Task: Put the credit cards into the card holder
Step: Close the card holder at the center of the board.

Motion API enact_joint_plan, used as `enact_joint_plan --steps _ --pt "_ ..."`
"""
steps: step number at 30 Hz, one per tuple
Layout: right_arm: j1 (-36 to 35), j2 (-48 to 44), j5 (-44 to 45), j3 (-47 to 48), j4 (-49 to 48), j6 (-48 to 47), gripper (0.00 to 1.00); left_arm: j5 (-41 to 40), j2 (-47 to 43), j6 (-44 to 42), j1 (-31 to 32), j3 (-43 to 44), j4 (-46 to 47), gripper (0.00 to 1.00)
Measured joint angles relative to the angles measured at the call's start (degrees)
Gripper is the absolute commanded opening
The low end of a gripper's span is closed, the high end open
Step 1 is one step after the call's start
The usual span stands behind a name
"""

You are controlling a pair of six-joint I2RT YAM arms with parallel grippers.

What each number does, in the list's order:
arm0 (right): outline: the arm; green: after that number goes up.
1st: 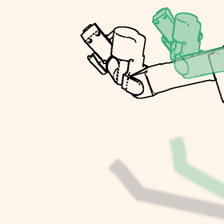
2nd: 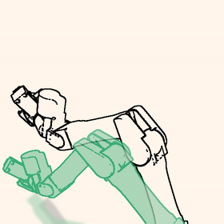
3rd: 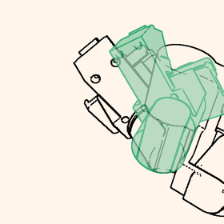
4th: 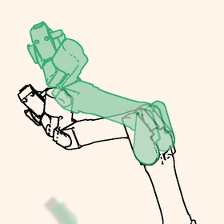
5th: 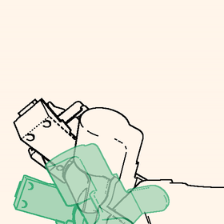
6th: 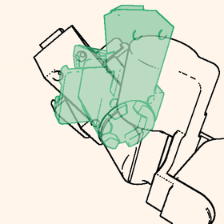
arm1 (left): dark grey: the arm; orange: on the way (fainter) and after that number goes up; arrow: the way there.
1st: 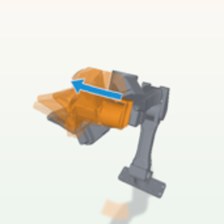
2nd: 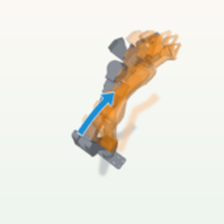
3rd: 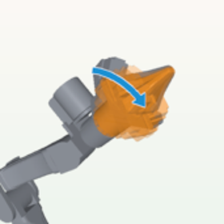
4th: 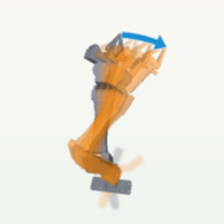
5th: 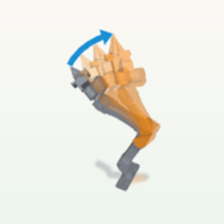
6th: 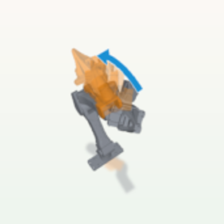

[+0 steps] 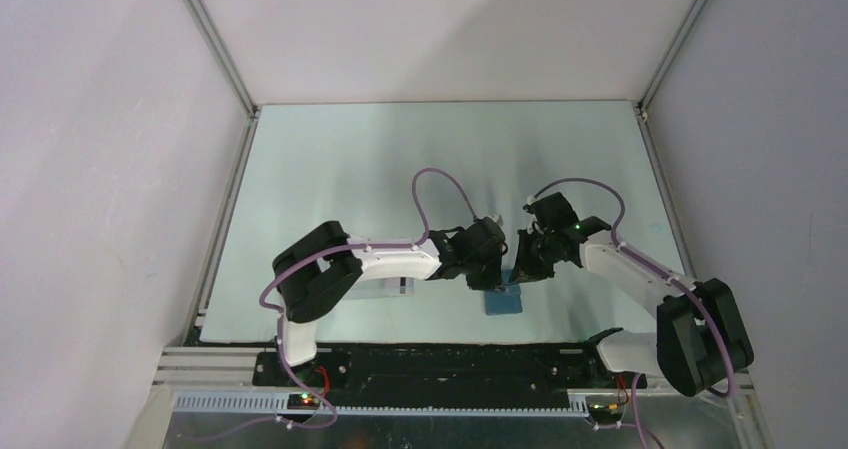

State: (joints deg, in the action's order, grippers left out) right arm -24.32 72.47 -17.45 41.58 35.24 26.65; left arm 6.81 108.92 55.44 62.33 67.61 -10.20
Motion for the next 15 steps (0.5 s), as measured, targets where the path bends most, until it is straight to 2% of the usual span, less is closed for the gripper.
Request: enact_joint_plan --steps 15 --pt "-1.14 3.45 0.11 -0.5 -0.85 0.02 0.0 -0.59 0.0 0.0 0.28 -0.46 -0.26 0.0"
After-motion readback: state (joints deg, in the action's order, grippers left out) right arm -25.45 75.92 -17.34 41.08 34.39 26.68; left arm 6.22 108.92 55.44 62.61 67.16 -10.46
